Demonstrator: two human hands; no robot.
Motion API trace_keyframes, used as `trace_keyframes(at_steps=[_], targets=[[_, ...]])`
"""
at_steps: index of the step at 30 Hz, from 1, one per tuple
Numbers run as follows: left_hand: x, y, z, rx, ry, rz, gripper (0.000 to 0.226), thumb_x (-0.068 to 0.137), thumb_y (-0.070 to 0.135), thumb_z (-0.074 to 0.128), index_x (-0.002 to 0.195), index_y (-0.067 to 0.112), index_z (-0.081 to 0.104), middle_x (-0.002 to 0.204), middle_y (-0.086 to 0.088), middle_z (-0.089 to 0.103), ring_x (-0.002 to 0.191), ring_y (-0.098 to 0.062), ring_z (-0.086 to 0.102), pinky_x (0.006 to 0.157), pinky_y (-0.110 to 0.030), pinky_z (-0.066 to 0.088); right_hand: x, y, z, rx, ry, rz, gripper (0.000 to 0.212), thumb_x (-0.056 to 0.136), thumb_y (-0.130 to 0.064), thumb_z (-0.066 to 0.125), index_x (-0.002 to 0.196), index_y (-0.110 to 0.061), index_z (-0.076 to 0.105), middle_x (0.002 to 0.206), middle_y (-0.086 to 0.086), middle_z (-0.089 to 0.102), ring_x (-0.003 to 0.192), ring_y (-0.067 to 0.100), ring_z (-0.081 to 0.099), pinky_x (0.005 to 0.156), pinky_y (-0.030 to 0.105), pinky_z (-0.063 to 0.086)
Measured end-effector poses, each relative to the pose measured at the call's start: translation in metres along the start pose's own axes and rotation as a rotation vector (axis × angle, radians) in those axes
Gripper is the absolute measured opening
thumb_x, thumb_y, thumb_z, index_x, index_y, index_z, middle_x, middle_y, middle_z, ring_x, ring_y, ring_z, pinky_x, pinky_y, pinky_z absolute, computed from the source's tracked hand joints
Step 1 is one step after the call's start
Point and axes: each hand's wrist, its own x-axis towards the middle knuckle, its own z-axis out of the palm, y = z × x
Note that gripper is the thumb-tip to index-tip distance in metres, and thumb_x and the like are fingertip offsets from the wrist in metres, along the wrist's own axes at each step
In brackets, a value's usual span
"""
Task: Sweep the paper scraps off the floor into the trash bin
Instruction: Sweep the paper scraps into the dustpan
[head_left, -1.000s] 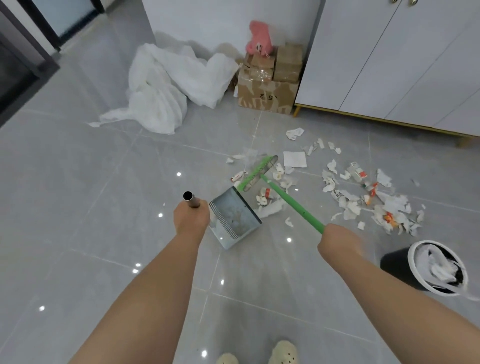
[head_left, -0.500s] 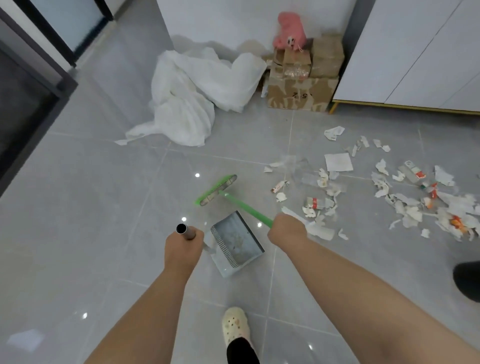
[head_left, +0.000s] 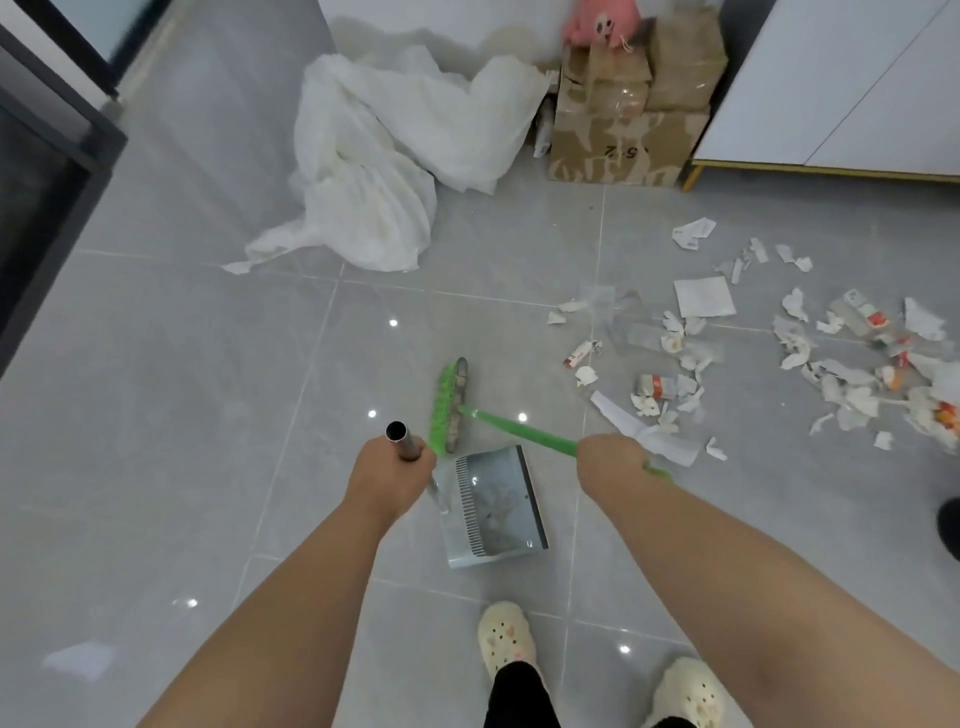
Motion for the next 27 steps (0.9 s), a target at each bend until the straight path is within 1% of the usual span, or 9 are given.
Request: trace_keyframes(at_steps=[2,6,10,15,17,19,22,24,27], targets=[[0.001,0.012,0.008,0.001,-0.002,0.008,0.021,0.083,0.010,0.053,0.077,-0.007,0.062,0.066,-0.013,0.057,0.061,-0.020,0.047,0.058,-0.028,0.036,0.000,0.039,0.001,-0.024,-0.012,0.076,0.034,0.090,-0.012,0.054,0.123,-0.016,0.058,0.119,0.000,0.060,0.110,0.021,0.060,0.079,0.031,0.049],[0.000,0.036,0.028,0.019,0.005,0.029,0.020,0.083,0.011,0.053,0.076,-0.005,0.064,0.068,-0.012,0.060,0.063,-0.021,0.049,0.058,-0.027,0.037,-0.002,0.112,-0.001,-0.077,-0.001,0.173,0.037,0.090,-0.015,0.052,0.127,-0.018,0.056,0.126,-0.001,0.057,0.116,0.021,0.057,0.090,0.032,0.050],[-0.003,0.061,0.052,0.013,0.040,0.010,0.021,0.082,0.011,0.052,0.075,-0.007,0.060,0.066,-0.011,0.057,0.061,-0.021,0.045,0.056,-0.028,0.035,-0.003,0.173,-0.007,-0.123,0.009,0.215,0.033,0.089,-0.014,0.054,0.121,-0.019,0.058,0.119,-0.002,0.061,0.109,0.019,0.060,0.089,0.031,0.051],[-0.012,0.093,0.090,0.007,0.139,-0.044,0.023,0.079,0.013,0.049,0.073,-0.007,0.057,0.064,-0.012,0.052,0.059,-0.021,0.043,0.055,-0.032,0.034,-0.008,0.241,-0.005,-0.134,0.043,0.199,0.031,0.089,-0.013,0.051,0.118,-0.021,0.058,0.097,-0.007,0.061,0.096,0.016,0.062,0.076,0.025,0.048],[-0.013,0.105,0.103,-0.016,0.170,-0.050,0.019,0.080,0.012,0.048,0.065,0.001,0.050,0.062,-0.011,0.049,0.057,-0.021,0.041,0.055,-0.032,0.033,-0.008,0.265,-0.005,-0.097,0.111,0.195,0.029,0.090,-0.014,0.047,0.115,-0.023,0.057,0.078,-0.008,0.050,0.084,0.016,0.058,0.069,0.024,0.044],[-0.009,0.114,0.112,-0.041,0.199,-0.037,0.020,0.080,0.011,0.048,0.061,0.008,0.043,0.060,-0.009,0.044,0.057,-0.021,0.037,0.055,-0.031,0.031,-0.006,0.280,-0.009,-0.052,0.165,0.210,0.027,0.089,-0.017,0.044,0.113,-0.023,0.056,0.071,-0.007,0.043,0.079,0.016,0.054,0.067,0.025,0.042],[-0.001,0.127,0.121,-0.062,0.231,-0.014,0.028,0.081,0.009,0.048,0.057,0.011,0.034,0.054,-0.003,0.035,0.055,-0.019,0.031,0.054,-0.030,0.028,0.007,0.277,-0.022,0.048,0.196,0.222,0.026,0.090,-0.018,0.044,0.113,-0.021,0.056,0.077,-0.005,0.049,0.081,0.018,0.055,0.067,0.026,0.042],[0.007,0.132,0.122,-0.063,0.245,-0.001,0.029,0.081,0.011,0.048,0.056,0.011,0.033,0.053,-0.003,0.035,0.054,-0.020,0.031,0.053,-0.030,0.029,0.021,0.256,-0.032,0.165,0.191,0.220,0.027,0.091,-0.018,0.045,0.116,-0.019,0.056,0.097,-0.001,0.060,0.093,0.020,0.060,0.072,0.027,0.043],[0.024,0.138,0.119,-0.082,0.235,0.027,0.026,0.081,0.012,0.048,0.058,0.011,0.034,0.054,-0.004,0.034,0.056,-0.019,0.032,0.053,-0.031,0.029,0.048,0.214,-0.049,0.333,0.129,0.185,0.029,0.092,-0.019,0.046,0.120,-0.015,0.056,0.118,0.003,0.061,0.109,0.023,0.060,0.085,0.030,0.046]])
